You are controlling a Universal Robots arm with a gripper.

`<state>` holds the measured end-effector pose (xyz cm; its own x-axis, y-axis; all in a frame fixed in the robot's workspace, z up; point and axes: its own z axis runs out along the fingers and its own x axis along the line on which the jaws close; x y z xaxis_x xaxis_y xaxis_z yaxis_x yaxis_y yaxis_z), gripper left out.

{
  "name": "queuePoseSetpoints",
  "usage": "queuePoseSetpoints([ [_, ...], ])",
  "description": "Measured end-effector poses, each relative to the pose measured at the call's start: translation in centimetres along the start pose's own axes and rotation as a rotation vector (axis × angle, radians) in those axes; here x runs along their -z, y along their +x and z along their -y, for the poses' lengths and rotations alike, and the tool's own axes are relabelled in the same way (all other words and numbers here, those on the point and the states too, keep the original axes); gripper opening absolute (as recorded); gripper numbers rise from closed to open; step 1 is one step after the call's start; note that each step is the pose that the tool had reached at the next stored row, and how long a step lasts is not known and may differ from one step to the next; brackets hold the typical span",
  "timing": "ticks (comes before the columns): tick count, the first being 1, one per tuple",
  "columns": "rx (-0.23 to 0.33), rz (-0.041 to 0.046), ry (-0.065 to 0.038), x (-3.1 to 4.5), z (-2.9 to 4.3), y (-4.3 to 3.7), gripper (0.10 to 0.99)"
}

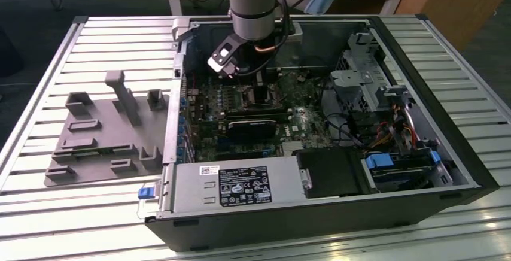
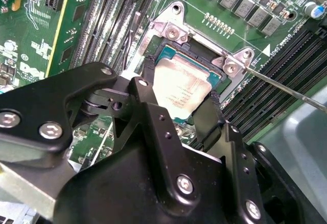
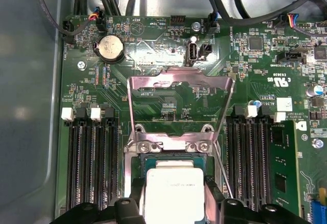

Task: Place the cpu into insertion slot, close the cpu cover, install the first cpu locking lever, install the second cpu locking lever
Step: 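Place the cpu into insertion slot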

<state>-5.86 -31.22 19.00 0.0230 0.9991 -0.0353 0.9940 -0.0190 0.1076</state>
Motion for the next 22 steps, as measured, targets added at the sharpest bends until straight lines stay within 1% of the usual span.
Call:
queuePoseSetpoints([
  [1, 0.000, -0.0018, -0.001, -0.06, -0.01, 0.03, 0.553],
  [2, 0.000, -0.0011, 0.000, -0.04, -0.01, 0.02, 0.616],
  [4, 0.000, 0.0003, 0.001, 0.01, 0.01, -0.01, 0.616],
  [9, 0.000, 0.0005, 0.001, 0.10, 0.00, -0.01, 0.616],
  [22, 0.000, 0.0003, 0.001, 1.65, -0.17, -0.07, 0.616],
])
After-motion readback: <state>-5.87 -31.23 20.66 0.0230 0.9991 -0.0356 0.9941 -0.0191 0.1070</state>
